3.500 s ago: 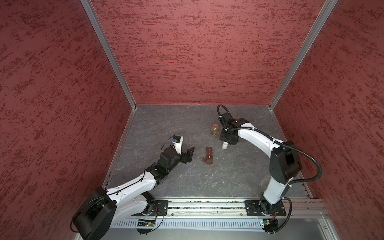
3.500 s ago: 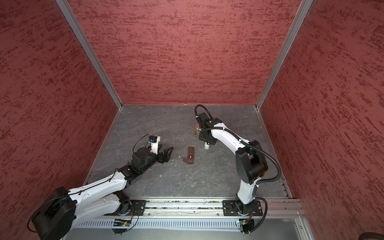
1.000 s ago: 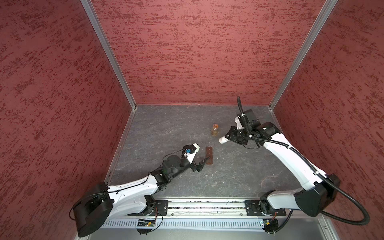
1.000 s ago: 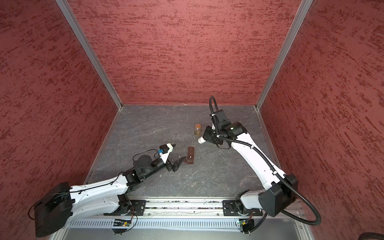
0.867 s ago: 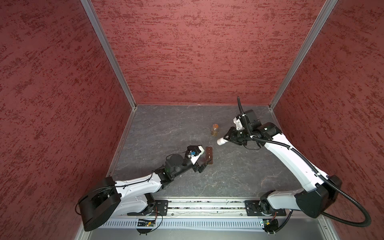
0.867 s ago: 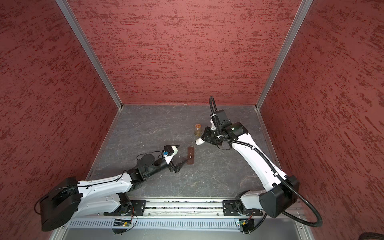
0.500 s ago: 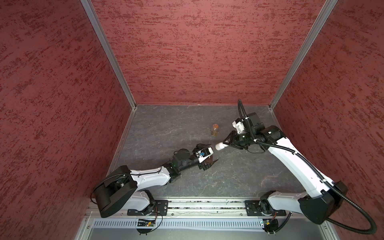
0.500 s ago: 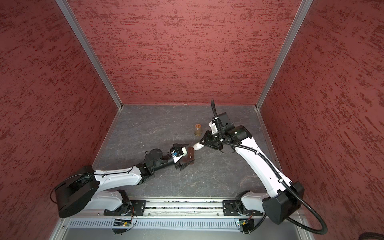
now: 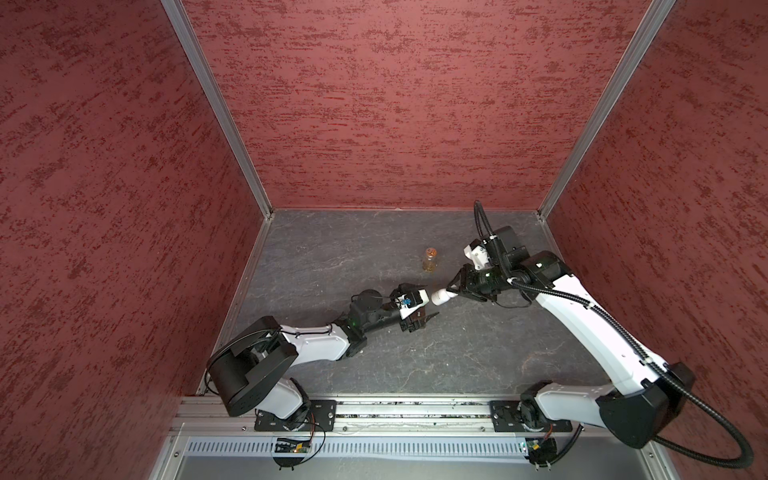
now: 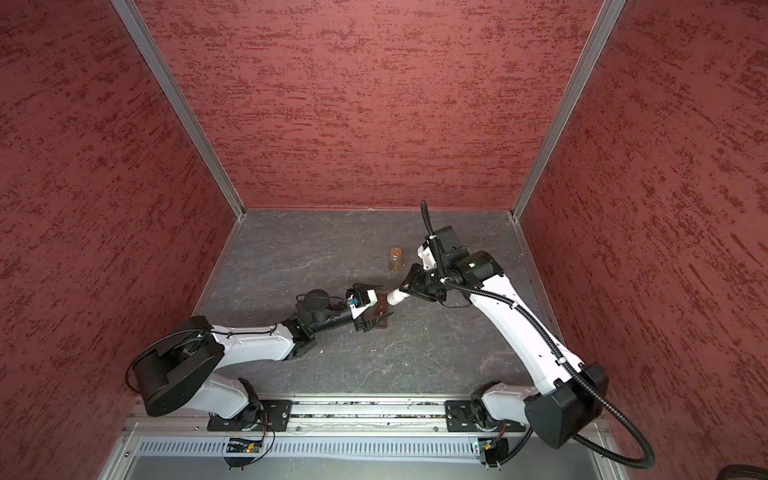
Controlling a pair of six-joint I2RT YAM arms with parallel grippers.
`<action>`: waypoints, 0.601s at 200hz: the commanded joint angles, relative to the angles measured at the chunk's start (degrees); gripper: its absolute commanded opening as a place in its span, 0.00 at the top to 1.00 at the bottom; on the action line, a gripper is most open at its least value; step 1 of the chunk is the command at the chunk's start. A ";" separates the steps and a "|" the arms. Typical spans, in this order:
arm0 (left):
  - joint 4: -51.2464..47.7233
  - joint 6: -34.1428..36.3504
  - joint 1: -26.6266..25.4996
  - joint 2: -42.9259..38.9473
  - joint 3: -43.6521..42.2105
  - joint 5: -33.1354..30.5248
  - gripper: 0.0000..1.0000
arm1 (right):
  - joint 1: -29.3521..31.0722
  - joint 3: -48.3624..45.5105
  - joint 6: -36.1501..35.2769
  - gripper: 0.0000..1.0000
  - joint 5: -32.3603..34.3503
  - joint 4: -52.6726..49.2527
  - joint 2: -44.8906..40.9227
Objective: Sort the pills into containers
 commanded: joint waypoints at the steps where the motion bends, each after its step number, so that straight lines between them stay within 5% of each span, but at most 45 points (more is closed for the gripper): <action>1: 1.66 -0.30 0.44 1.43 1.55 2.82 0.27 | -0.34 0.12 -1.38 0.75 -1.09 -0.39 0.41; 120: 1.14 -0.58 0.86 5.48 4.65 6.09 0.45 | -0.34 0.56 -2.73 0.77 -2.32 0.60 1.62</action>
